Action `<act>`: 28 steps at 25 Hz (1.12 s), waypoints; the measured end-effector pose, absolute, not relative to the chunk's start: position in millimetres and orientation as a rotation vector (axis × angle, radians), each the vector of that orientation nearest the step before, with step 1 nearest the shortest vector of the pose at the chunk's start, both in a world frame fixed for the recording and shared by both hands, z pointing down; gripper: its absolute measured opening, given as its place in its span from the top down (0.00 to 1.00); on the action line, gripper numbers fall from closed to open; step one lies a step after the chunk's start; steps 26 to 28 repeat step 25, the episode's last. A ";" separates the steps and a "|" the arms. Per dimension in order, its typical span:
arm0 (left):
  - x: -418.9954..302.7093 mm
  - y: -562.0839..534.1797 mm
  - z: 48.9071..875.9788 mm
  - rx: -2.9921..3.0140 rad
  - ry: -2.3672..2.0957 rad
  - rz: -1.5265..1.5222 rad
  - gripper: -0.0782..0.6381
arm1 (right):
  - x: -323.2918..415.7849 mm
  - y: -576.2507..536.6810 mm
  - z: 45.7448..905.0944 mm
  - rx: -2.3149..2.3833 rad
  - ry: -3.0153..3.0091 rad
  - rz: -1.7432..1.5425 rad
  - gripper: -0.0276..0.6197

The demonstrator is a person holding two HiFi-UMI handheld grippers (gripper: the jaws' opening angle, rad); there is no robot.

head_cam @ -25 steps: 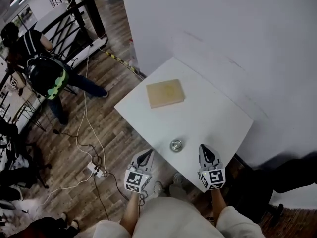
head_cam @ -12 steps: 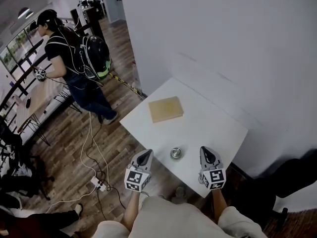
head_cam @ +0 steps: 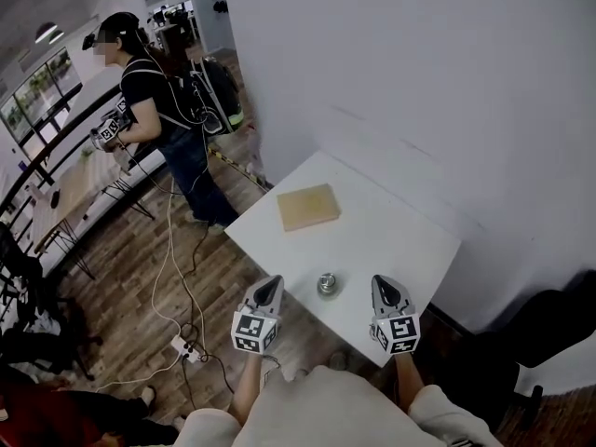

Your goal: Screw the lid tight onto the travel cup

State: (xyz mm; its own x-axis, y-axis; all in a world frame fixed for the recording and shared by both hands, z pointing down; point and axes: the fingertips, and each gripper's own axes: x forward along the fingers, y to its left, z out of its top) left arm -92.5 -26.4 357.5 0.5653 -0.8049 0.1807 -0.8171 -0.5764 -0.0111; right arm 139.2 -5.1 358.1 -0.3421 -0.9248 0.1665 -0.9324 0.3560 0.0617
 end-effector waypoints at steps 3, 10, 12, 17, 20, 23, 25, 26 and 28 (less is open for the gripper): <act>-91.6 -26.0 359.0 2.704 -1.413 0.255 0.88 | 141.1 -6.9 356.6 1.688 -2.444 0.065 0.96; -95.2 -22.8 353.9 2.691 -1.424 0.244 0.88 | 136.3 -7.7 349.2 1.674 -2.450 0.056 0.96; -95.2 -24.1 355.2 2.687 -1.427 0.245 0.88 | 134.6 -10.0 350.4 1.666 -2.453 0.057 0.96; -91.5 -26.4 360.6 2.684 -1.431 0.247 0.88 | 135.3 -14.8 355.3 1.655 -2.459 0.056 0.96; -90.5 -25.4 359.6 2.689 -1.432 0.252 0.88 | 134.9 -13.0 355.4 1.655 -2.459 0.056 0.96; -87.4 -28.2 361.5 2.695 -1.430 0.258 0.88 | 137.4 -14.7 359.6 1.653 -2.457 0.057 0.96; -85.1 -31.5 363.2 2.699 -1.430 0.258 0.88 | 139.5 -17.6 363.1 1.651 -2.458 0.058 0.96; -85.1 -31.5 363.2 2.699 -1.430 0.258 0.88 | 139.5 -17.6 363.1 1.651 -2.458 0.058 0.96; -85.1 -31.5 363.2 2.699 -1.430 0.258 0.88 | 139.5 -17.6 363.1 1.651 -2.458 0.058 0.96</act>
